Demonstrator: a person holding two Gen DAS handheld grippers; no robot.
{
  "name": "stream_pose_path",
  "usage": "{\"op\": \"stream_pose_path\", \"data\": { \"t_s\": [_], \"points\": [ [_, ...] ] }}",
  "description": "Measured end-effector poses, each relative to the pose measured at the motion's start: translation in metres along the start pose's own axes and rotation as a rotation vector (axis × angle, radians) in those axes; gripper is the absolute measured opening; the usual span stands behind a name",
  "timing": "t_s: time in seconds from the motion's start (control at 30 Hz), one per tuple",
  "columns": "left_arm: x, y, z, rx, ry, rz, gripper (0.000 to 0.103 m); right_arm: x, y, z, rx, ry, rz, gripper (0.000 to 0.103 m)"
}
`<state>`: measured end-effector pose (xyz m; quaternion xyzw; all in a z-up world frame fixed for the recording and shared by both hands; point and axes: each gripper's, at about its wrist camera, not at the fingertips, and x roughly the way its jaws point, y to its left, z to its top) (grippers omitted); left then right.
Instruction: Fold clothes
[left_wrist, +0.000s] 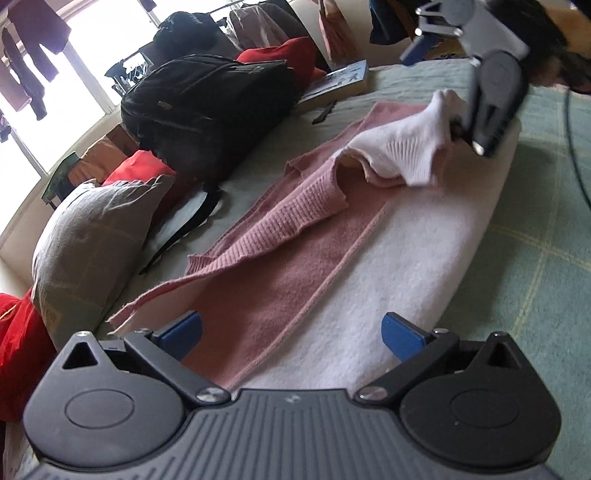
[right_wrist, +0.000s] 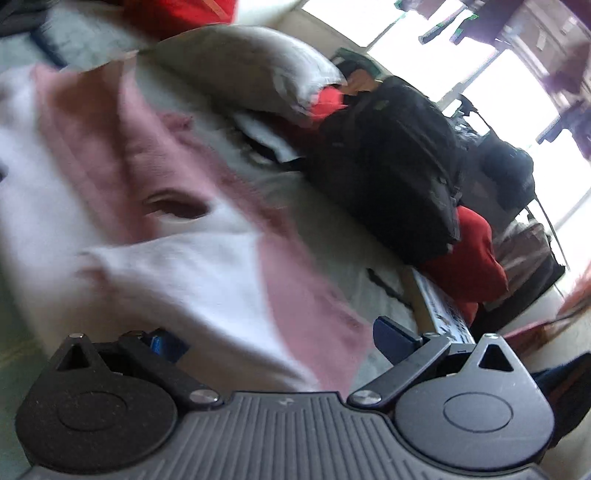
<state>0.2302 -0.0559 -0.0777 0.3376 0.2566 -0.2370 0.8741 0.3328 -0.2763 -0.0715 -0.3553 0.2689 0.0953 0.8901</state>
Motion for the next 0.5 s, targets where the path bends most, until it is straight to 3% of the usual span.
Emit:
{"op": "stream_pose_path", "data": {
  "t_s": [0.13, 0.3, 0.5],
  "points": [
    [0.005, 0.000, 0.001, -0.004, -0.007, 0.005, 0.102, 0.024, -0.041, 0.001, 0.146, 0.022, -0.006, 0.103],
    [0.011, 0.006, 0.001, -0.034, -0.011, -0.015, 0.102, 0.063, -0.084, -0.018, 0.429, 0.089, 0.116, 0.103],
    [0.023, 0.018, -0.002, -0.108, 0.010, -0.059, 0.102, 0.089, -0.100, -0.047, 0.614, 0.165, 0.179, 0.103]
  ]
}}
